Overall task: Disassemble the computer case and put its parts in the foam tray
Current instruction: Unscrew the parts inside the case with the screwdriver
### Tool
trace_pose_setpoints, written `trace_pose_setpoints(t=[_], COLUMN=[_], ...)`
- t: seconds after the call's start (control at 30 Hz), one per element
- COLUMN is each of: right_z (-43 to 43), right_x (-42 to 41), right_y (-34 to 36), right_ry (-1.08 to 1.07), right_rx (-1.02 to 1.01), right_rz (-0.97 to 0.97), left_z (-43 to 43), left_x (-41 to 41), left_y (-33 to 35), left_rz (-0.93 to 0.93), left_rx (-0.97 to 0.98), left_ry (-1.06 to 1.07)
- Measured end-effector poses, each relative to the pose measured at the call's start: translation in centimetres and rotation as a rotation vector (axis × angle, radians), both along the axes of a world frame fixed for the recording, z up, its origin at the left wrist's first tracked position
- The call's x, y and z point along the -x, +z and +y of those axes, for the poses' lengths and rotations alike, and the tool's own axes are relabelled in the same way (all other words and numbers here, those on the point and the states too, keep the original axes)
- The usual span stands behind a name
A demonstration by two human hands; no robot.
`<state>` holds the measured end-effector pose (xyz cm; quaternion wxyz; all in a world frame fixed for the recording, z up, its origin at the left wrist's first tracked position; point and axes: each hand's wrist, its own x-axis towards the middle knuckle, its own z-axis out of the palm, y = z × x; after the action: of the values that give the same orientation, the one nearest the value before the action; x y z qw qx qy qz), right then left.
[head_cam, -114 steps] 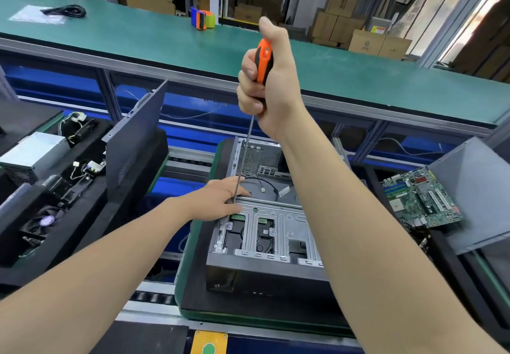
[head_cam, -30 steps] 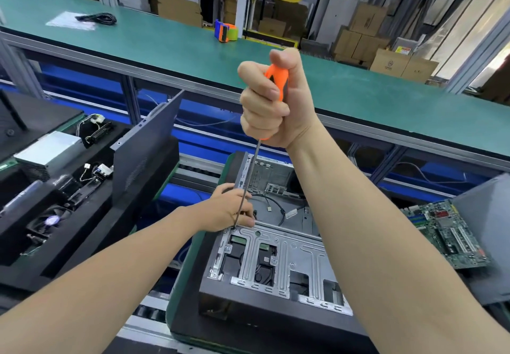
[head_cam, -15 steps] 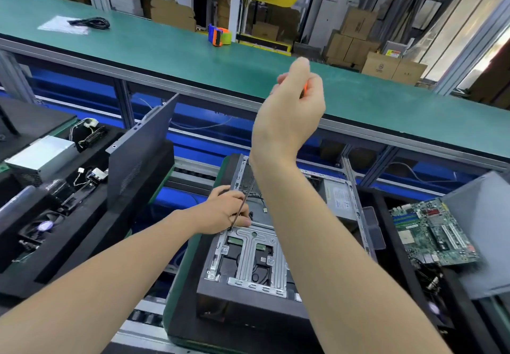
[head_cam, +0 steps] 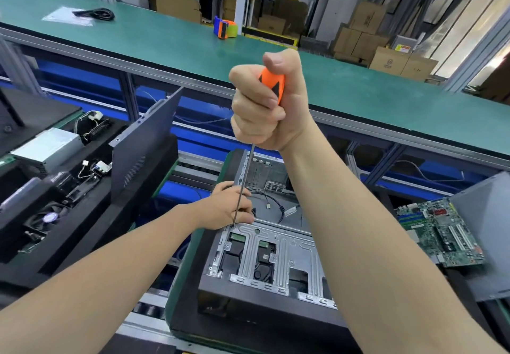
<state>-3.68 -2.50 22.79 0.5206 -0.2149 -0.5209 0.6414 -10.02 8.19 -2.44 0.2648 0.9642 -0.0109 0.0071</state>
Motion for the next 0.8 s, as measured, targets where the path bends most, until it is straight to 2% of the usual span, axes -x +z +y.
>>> trace_pose_setpoints(t=[0.13,0.2,0.27,0.33,0.47,0.57,0.67,0.8], right_z=[-0.1,-0.1,-0.6,-1.4,-2.2,-1.7,-1.2,-1.2], right_x=[0.3,-0.1,-0.1,0.5,2.5,4.4,5.1,3.8], right_y=[-0.5,0.1,0.4,0.8,1.0,0.7,0.2,0.1], right_ry=[-0.051,-0.204,-0.508,-0.839,-1.366,-1.698,-1.771,-1.51], right_rx=[0.023,0.026,0.025,0.091,0.23,0.1,0.011,0.009], right_rz=[0.055,0.047,-0.037,-0.108,-0.209,-0.181,-0.125,-0.097], left_z=[-0.1,0.0,0.0,0.0,0.0,-0.2,-0.2,0.0], left_x=[0.0,0.2,0.2,0.2,0.0,-0.1,0.0,0.1], left_y=[-0.1,-0.2,-0.3,-0.3,0.0,-0.1,-0.2,-0.1], left_rz=[0.01,0.005,0.0,0.005,0.044,0.032,0.017,0.026], left_rx=[0.002,0.015,0.037,0.041,-0.004,-0.042,-0.075,-0.011], left_ry=[0.013,0.012,0.01,0.017,0.029,0.022,0.011,0.008])
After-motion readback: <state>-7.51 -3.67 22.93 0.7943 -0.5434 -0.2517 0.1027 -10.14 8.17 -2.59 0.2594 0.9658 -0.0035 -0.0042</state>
